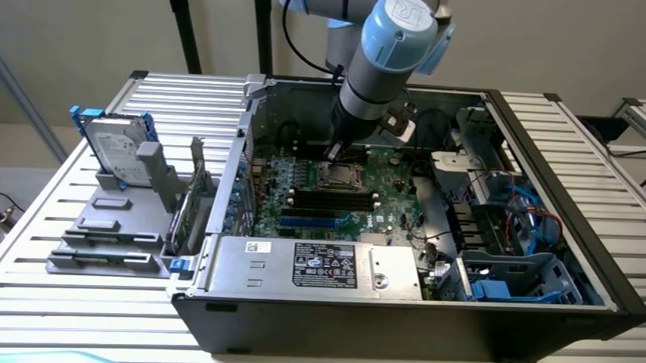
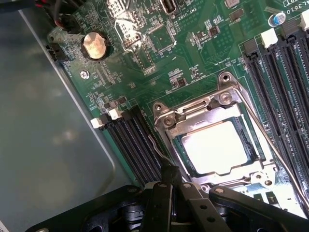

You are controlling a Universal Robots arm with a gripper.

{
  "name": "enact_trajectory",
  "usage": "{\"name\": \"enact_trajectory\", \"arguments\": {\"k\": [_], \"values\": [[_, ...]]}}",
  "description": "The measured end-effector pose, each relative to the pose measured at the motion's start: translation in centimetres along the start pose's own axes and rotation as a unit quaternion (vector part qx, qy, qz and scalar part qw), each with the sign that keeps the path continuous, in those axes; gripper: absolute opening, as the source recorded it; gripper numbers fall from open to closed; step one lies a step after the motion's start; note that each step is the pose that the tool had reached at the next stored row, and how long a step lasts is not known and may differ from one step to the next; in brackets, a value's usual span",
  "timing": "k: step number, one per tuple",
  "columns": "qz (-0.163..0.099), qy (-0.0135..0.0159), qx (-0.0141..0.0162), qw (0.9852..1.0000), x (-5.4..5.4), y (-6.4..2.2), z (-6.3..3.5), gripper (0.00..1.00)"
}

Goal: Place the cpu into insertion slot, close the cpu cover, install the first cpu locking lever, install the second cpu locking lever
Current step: 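Install the first cpu locking lever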

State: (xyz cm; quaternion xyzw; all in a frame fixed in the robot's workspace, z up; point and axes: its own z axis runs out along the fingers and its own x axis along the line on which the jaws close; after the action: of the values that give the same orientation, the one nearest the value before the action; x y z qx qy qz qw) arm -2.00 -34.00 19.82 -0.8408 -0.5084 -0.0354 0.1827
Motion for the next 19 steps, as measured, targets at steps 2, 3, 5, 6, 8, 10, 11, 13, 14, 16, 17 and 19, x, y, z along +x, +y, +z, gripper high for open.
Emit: {"name": "enact_trajectory", "arguments": {"k": [2, 3, 5, 6, 8, 10, 11, 13, 14, 16, 17, 19], "values": [[0.0, -0.0005, 0.001, 1.0, 0.02, -0.01, 0.01, 0.11], [0.001, -0.0009, 0.0015, 1.0, 0.05, -0.03, 0.02, 0.11], [0.001, -0.0013, 0.0024, 1.0, 0.12, -0.05, 0.05, 0.11], [0.001, -0.0015, 0.0028, 1.0, 0.16, -0.08, 0.06, 0.11], [0.001, -0.0016, 0.0035, 1.0, 0.26, -0.13, 0.11, 0.11], [0.001, -0.0018, 0.0037, 1.0, 0.29, -0.14, 0.13, 0.11], [0.001, -0.0019, 0.0038, 1.0, 0.29, -0.14, 0.13, 0.11], [0.002, -0.0019, 0.0039, 1.0, 0.29, -0.11, 0.15, 0.11], [0.002, -0.0019, 0.0039, 1.0, 0.31, -0.08, 0.16, 0.11], [0.002, -0.002, 0.0039, 1.0, 0.36, 0.04, 0.16, 0.11], [0.002, -0.002, 0.0039, 1.0, 0.41, 0.14, 0.16, 0.11], [0.002, -0.002, 0.0039, 1.0, 0.51, 0.34, 0.16, 0.11]]}}
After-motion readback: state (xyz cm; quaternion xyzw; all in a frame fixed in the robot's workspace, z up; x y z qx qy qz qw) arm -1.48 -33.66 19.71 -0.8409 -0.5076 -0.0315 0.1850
